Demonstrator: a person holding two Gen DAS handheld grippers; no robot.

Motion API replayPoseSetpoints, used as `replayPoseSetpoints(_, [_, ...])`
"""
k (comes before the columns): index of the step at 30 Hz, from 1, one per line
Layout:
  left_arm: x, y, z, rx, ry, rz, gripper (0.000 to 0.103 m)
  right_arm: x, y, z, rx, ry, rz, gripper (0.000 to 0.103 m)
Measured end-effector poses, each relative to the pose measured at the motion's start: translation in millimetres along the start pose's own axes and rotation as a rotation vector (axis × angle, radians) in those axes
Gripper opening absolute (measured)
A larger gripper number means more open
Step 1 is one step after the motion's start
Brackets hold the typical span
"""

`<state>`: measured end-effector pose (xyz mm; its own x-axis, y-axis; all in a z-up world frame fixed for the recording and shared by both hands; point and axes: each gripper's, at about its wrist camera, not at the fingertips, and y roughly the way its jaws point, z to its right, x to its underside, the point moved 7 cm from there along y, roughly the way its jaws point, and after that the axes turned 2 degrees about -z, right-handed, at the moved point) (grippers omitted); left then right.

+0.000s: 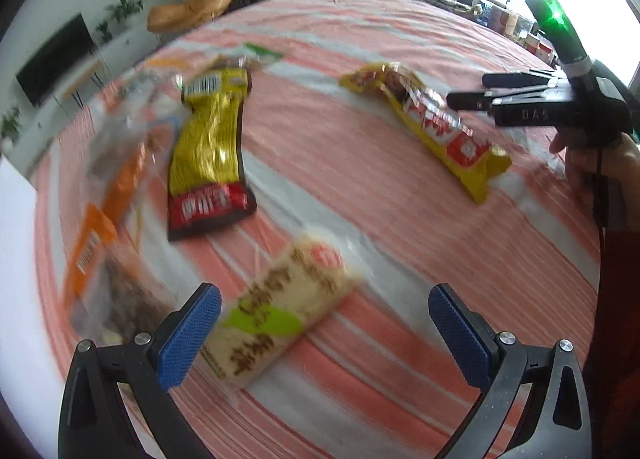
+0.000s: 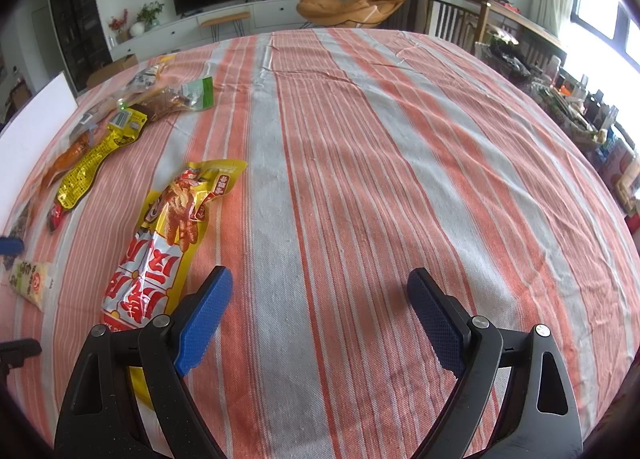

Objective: Organize snacks
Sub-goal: 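Move the open left tool toward the white-and-green rectangular packet, then grasp the white-and-green packet with the left tool while the right tool grasps the yellow-and-red packet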

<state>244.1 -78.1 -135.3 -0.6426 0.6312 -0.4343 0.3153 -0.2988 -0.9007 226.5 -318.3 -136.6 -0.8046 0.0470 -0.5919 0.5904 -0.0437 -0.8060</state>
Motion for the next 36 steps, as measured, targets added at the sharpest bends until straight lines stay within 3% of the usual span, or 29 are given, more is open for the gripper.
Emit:
replayPoseSetpoints(3, [15,-6,4,0.016,-0.02,0.008,0.103,0,0,0,0.0,0.0,0.0,0.091])
replayPoseSetpoints(11, [45,-33,15,0.179,-0.099,0.047,0.102,0,0,0,0.0,0.0,0.0,0.091])
replayPoseSetpoints(16, [51,-52,-11,0.183,-0.2,0.086,0.103,0,0,0,0.0,0.0,0.001,0.091])
replayPoseSetpoints(20, [45,-46,-3,0.115,-0.148,0.054,0.102,0,0,0,0.0,0.001,0.001,0.091])
replayPoseSetpoints(21, [43,-41,-2,0.079,-0.133,0.047,0.099,0,0,0,-0.001,0.001,0.001,0.091])
replayPoseSetpoints(24, [39,-24,0,0.012,-0.138,-0.005,0.075,0,0,-1,-0.001,0.001,0.001,0.091])
replayPoseSetpoints(26, [36,-24,1,-0.044,-0.141,0.011,0.067,0,0,-1,-0.001,0.002,0.001,0.091])
replayPoseSetpoints(27, [34,-25,2,-0.046,-0.156,0.018,0.052,0,0,-1,-0.001,0.001,0.001,0.091])
replayPoseSetpoints(28, [33,-25,2,-0.076,-0.169,0.025,0.032,0,0,-1,-0.002,0.002,0.001,0.091])
replayPoseSetpoints(30, [34,-26,3,-0.102,-0.221,0.037,0.03,-1,-2,0,-0.018,0.01,0.007,0.091])
replayPoseSetpoints(33, [44,-31,4,-0.137,-0.296,0.079,0.029,-1,-20,9,-0.156,0.109,0.075,0.09])
replayPoseSetpoints(36, [59,-40,1,-0.161,-0.395,0.119,0.029,2,-36,-8,-0.341,0.212,-0.008,0.091])
